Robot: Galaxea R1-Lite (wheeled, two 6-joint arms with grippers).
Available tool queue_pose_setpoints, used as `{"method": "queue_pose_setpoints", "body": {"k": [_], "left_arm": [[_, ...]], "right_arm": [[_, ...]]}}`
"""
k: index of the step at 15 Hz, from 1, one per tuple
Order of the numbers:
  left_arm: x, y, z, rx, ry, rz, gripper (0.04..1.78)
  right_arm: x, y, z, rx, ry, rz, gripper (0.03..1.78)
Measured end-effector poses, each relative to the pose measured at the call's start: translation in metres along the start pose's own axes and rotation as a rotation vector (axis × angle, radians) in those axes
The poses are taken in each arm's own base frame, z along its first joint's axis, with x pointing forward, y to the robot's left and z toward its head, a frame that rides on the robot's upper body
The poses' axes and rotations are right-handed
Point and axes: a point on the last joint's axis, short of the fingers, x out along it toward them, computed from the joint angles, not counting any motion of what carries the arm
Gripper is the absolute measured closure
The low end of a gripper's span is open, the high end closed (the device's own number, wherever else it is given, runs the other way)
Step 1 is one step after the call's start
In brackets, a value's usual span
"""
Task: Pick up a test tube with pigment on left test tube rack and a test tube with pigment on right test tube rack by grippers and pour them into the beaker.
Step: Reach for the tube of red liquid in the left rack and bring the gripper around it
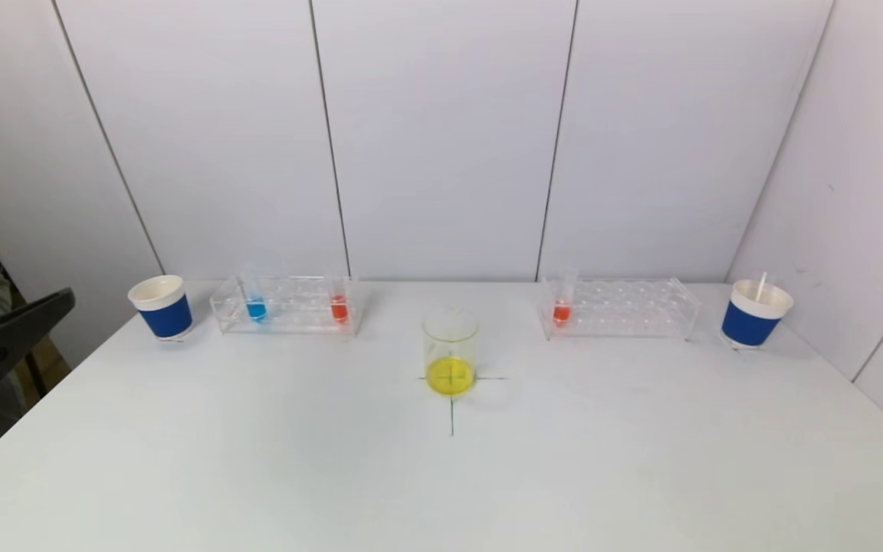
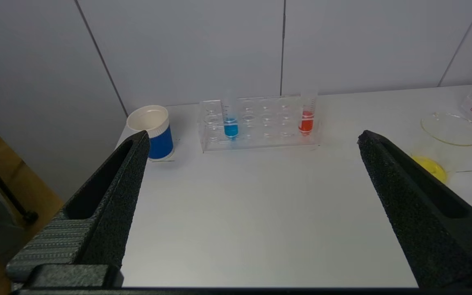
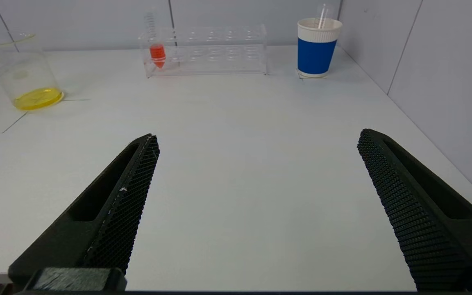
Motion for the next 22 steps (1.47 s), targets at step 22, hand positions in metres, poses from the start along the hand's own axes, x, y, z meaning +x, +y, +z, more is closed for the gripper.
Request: {"method": "queue_pose_setpoints", "body": {"k": [22], "left_arm": [[0.207,-0.068,-0.099,-0.045,0.055,-0.061,0.05]], "right_arm": [[0.0,0.0,0.0,0.0,0.0,0.0,0.05]]}}
